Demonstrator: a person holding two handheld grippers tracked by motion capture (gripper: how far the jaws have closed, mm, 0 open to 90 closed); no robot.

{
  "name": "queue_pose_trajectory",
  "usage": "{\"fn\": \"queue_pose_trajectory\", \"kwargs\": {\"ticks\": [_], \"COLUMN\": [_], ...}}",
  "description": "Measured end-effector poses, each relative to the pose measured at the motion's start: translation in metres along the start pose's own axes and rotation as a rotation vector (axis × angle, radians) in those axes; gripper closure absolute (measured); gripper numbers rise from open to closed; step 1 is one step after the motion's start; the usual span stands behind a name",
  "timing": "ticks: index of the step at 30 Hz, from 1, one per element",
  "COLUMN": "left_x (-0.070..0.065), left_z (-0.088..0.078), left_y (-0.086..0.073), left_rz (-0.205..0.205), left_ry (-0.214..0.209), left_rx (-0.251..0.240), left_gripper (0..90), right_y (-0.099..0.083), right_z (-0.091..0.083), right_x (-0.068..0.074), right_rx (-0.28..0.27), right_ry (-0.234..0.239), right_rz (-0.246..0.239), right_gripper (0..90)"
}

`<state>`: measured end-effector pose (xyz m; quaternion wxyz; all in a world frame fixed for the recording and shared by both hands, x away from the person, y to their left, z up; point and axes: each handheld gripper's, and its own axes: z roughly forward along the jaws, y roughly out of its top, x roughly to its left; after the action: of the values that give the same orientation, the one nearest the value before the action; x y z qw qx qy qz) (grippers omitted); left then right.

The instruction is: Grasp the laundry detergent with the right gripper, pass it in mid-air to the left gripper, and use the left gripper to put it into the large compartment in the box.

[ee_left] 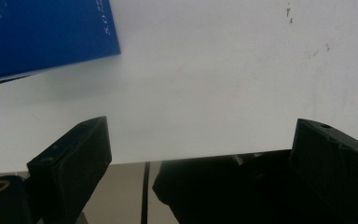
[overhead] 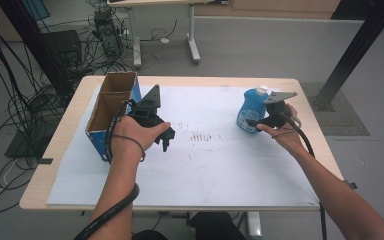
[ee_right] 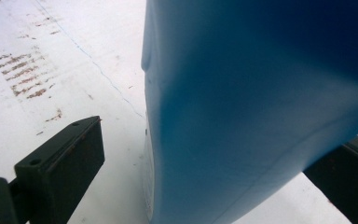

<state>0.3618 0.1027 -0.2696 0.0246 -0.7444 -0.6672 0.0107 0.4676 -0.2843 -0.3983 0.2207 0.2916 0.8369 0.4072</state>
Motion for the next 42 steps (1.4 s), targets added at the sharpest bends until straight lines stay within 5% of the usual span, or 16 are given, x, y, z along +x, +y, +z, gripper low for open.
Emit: {"fn": "queue_pose_trajectory", "kwargs": {"ticks": [42], "left_x": [-0.0006], "left_z": [-0.0036], "left_y": [-0.0002], "left_rz": [0.001], "left_ry": [0.012], "left_rx": [-0.009], "left_gripper": [5.7], "right_y": [0.0010], "right_z": [-0.0029], "right_x": [-0.0018], "right_rx": [-0.013], "right_ry": [-0.019], "right_rz": [0.000], "right_gripper": [2.3]}}
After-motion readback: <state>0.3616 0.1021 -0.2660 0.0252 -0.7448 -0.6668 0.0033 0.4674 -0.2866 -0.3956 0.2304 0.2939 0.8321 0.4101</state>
